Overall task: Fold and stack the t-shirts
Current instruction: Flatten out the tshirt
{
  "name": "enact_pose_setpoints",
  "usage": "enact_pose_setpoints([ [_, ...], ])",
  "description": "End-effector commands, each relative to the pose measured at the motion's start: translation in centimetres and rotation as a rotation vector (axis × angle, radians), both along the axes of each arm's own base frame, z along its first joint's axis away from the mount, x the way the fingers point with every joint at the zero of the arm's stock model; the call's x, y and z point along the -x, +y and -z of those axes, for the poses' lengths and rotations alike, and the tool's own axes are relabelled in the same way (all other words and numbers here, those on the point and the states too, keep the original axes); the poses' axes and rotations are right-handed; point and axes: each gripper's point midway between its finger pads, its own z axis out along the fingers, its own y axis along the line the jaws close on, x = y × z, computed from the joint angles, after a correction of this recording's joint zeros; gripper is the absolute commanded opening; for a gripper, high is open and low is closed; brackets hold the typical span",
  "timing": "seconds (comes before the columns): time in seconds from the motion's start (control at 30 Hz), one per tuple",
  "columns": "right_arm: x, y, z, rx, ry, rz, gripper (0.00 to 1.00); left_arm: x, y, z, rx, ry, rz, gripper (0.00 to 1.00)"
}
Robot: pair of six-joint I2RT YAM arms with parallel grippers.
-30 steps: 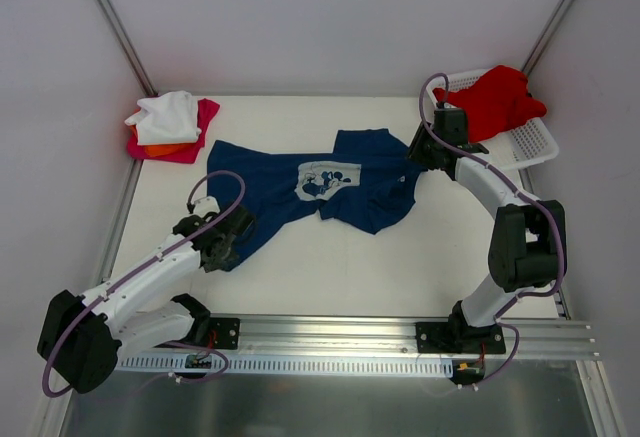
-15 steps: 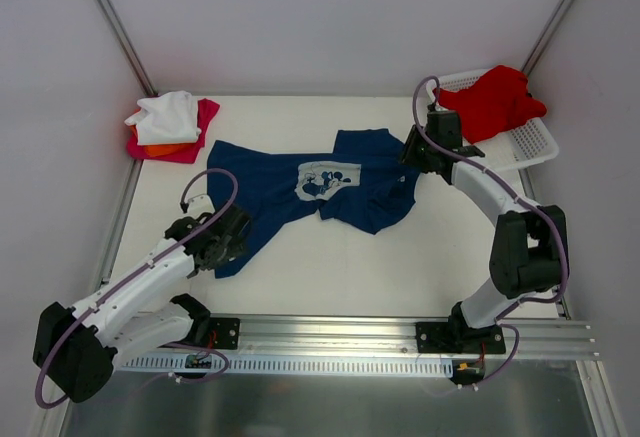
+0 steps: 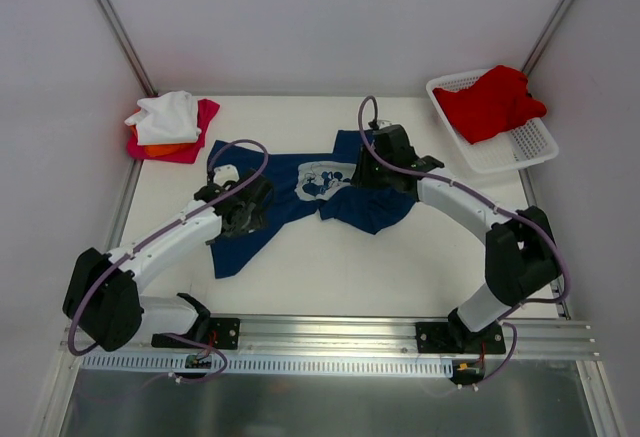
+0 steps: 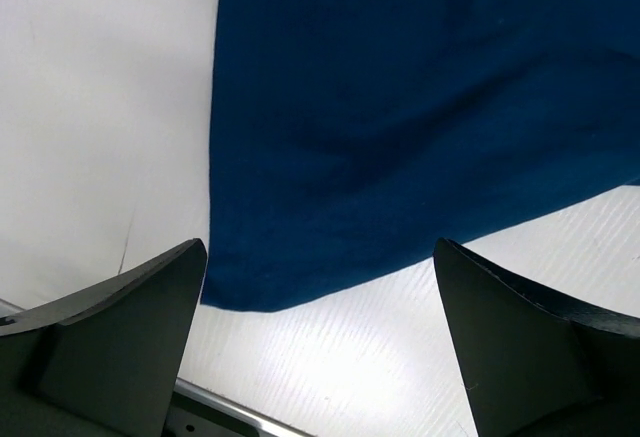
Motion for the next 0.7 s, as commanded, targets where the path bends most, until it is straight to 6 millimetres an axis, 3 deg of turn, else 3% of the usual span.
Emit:
enact_pose_setpoints([
  [0.0,-0.5,-1.8,0.7,0.052,-0.018,0.055,0.36,-2.0,-1.0,-0.8,-0.026,-0.028,0.052,0.99],
  [0.23,-0.7,-3.1,3.2,0.061,0.015,0.073,0.36,-2.9,-2.3,0.0,0.010,-0.032,0.093,0.99],
  [0.33,-0.6,-2.3,3.8,-0.018,0.050,0.049,0.36,-3.0,-2.6,0.0,0.032,-0.045,0.104,0.99],
  [0.67,-1.2,-2.1,5.7,-0.074,0.094,0.041,0.35,-3.2,-2.6,-0.2,0.033,-0.059,0.116,0.99],
])
